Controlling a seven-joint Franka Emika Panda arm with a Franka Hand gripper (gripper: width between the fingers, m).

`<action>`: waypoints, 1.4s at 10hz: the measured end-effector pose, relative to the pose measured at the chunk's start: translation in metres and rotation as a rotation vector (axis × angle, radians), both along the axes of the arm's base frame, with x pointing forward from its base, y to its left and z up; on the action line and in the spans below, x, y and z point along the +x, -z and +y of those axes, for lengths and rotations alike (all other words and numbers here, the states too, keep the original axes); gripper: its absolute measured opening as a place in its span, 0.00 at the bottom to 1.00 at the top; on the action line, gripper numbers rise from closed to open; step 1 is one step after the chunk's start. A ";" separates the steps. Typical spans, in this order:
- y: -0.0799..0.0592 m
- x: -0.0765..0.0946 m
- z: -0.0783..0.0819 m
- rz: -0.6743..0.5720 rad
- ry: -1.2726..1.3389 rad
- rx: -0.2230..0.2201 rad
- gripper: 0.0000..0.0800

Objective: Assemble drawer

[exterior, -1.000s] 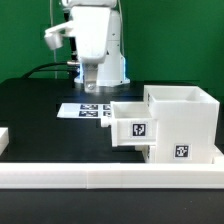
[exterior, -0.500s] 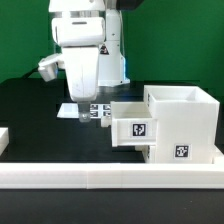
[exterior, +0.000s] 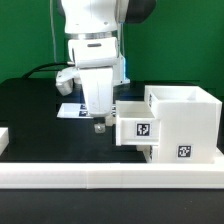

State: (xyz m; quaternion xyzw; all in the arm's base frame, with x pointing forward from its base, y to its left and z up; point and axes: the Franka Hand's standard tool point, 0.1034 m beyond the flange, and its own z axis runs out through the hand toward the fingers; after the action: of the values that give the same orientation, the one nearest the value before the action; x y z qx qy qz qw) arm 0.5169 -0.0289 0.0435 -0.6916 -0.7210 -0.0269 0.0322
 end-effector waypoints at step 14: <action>-0.013 0.023 0.010 0.001 0.014 -0.018 0.81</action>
Offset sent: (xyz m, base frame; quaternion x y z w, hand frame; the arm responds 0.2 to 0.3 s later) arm 0.0031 0.0330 -0.0015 -0.0062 0.0057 0.0086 0.9999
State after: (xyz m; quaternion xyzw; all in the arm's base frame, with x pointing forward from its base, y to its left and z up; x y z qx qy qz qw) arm 0.5396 -0.0191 0.0565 -0.6970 -0.7163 -0.0204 0.0263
